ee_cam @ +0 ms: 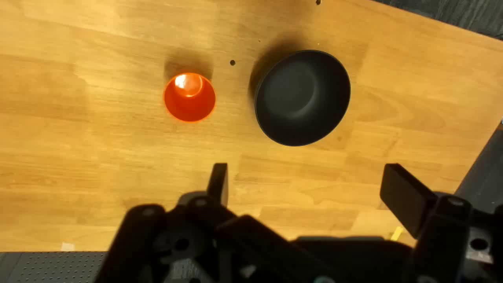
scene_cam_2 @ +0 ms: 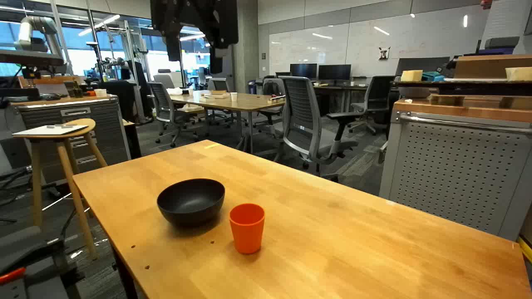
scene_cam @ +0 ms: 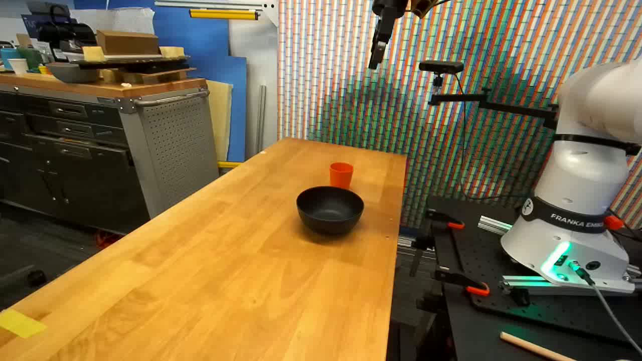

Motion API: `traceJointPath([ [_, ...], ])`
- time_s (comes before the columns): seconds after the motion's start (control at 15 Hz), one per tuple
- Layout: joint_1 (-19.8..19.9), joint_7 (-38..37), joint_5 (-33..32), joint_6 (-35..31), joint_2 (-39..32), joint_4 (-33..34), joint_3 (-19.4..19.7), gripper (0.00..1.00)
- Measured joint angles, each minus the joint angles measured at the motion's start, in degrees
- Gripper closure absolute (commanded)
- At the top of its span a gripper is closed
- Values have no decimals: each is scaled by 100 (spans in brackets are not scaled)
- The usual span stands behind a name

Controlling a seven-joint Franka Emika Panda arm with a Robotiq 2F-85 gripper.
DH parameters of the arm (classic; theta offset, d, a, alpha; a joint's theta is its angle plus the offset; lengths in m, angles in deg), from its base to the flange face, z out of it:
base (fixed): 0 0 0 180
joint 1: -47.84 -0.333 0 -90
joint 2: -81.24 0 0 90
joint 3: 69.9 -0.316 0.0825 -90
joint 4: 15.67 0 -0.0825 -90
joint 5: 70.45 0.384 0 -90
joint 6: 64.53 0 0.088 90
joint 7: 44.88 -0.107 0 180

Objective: Pick up the orange cup and put it in the bowl

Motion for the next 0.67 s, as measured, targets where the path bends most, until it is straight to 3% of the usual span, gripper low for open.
traceJointPath([
  [0.33, 124, -401, -2, 4, -201, 69, -193, 0],
  [0.67, 181, -1556, -14, -26, -1656, 772, -619, 0],
])
